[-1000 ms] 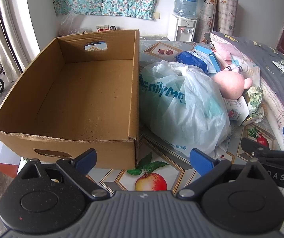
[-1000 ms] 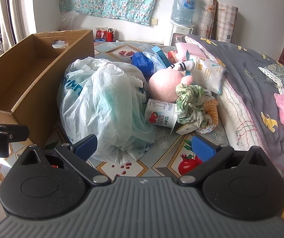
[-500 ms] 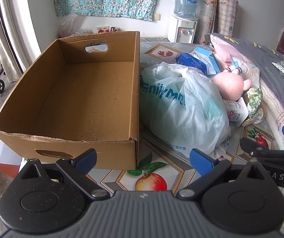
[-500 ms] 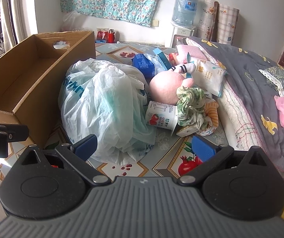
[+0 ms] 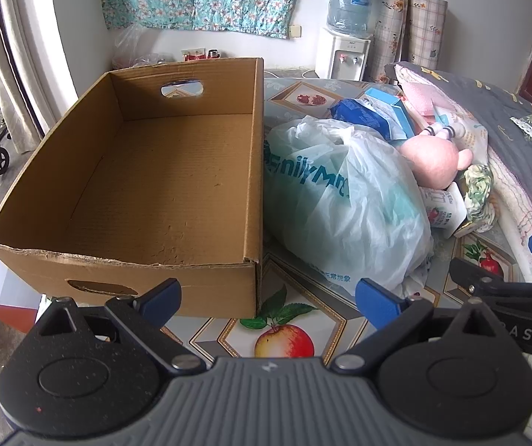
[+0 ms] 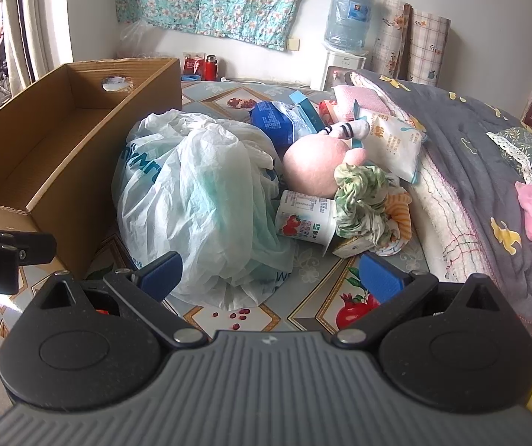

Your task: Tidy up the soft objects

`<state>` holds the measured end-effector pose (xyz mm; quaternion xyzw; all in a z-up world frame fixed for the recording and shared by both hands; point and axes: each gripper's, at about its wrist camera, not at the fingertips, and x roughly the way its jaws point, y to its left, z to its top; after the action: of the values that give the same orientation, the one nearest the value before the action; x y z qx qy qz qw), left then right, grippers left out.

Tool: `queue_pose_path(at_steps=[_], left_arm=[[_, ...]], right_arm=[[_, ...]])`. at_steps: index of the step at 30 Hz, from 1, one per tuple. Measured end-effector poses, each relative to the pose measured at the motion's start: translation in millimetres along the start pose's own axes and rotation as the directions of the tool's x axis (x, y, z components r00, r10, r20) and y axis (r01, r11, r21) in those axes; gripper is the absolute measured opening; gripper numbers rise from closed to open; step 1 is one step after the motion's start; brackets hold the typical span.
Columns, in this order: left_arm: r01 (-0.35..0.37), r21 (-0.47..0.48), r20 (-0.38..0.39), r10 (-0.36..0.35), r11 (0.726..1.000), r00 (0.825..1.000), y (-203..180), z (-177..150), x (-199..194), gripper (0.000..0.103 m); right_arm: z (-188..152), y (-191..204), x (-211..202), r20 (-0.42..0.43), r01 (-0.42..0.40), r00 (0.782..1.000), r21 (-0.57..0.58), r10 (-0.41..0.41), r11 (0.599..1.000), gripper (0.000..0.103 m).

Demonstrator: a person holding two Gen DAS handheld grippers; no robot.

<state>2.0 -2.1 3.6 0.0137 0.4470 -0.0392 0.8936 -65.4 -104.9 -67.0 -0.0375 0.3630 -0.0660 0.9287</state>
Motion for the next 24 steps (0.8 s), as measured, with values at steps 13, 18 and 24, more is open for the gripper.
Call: queue_pose_path(at_steps=[13,18,24], left_arm=[[0.001,0.001,-0.001,-0.001,1.000,1.000,0.0,0.0,0.1,0.101],[0.001,0.001,-0.001,-0.001,1.000,1.000,0.0,0.0,0.0,0.101],[0.000,0.001,-0.001,0.000,1.000,1.000,0.0,0.1,0.0,0.101]], right_arm=[[0.0,0.4,-0.2,0.000,-0.001,1.000,0.000,0.001,1.000,0.102],[-0.1,2.1,0.1,-0.002,-0.003,1.000,0.000,0.003,1.000,0.102],[-0.1,1.7,0.3,-0.001,-0.004,1.000,0.001,0.004,1.000,0.102]])
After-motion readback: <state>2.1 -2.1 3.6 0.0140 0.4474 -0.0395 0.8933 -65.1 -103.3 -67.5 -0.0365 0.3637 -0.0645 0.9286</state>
